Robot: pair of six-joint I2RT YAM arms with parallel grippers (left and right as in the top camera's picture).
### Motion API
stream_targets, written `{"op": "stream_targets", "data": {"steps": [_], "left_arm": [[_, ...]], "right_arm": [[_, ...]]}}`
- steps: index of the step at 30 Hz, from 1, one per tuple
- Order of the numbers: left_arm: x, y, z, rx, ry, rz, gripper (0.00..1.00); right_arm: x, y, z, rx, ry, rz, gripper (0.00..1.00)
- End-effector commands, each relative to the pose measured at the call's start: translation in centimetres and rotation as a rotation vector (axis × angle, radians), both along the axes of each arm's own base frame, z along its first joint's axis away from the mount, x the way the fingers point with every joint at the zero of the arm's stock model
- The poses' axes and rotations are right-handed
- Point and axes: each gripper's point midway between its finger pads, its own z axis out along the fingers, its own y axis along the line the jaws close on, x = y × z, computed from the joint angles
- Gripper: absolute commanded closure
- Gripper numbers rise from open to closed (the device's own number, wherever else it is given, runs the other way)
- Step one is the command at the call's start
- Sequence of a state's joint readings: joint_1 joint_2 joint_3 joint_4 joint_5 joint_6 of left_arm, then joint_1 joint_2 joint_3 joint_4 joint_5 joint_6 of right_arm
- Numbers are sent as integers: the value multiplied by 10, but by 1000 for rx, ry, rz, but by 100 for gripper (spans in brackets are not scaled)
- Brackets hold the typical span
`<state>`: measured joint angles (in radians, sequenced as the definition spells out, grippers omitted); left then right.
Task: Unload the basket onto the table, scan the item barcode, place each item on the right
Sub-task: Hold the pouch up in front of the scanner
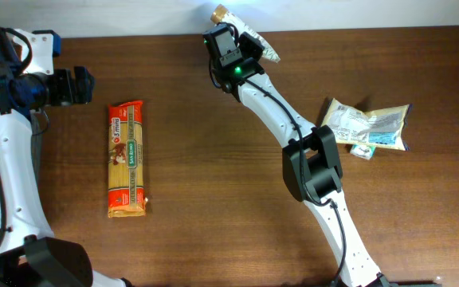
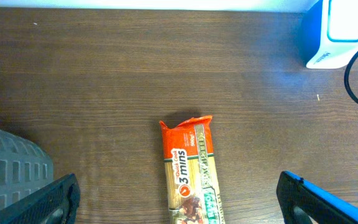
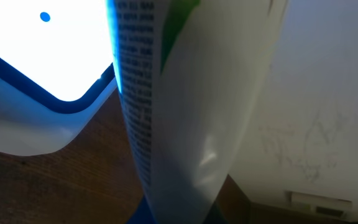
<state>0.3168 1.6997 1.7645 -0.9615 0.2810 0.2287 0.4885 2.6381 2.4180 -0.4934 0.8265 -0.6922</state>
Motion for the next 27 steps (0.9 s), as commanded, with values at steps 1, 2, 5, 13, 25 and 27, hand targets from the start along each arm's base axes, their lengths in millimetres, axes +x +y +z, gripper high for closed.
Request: {"op": "stream_targets", "data": {"steps": [1, 2, 5, 13, 25, 27], "left_arm": [[-3, 1, 11, 14, -28, -10, 1], [-3, 1, 11, 14, -28, -10, 1], [-3, 1, 11, 14, -28, -10, 1], [-3, 1, 11, 13, -29, -10, 1], [-3, 1, 11, 13, -29, -10, 1], [-3, 1, 11, 14, -28, -10, 1]], "right_arm": [[4, -12, 14, -6, -48, -52, 96], [4, -12, 14, -7, -48, -52, 96], [2, -12, 12, -19, -32, -49, 96], [-5, -12, 22, -85, 4, -27, 96], [-165, -27, 126, 875, 310, -334, 96], [-193, -48, 94, 907, 501, -482, 96]]}}
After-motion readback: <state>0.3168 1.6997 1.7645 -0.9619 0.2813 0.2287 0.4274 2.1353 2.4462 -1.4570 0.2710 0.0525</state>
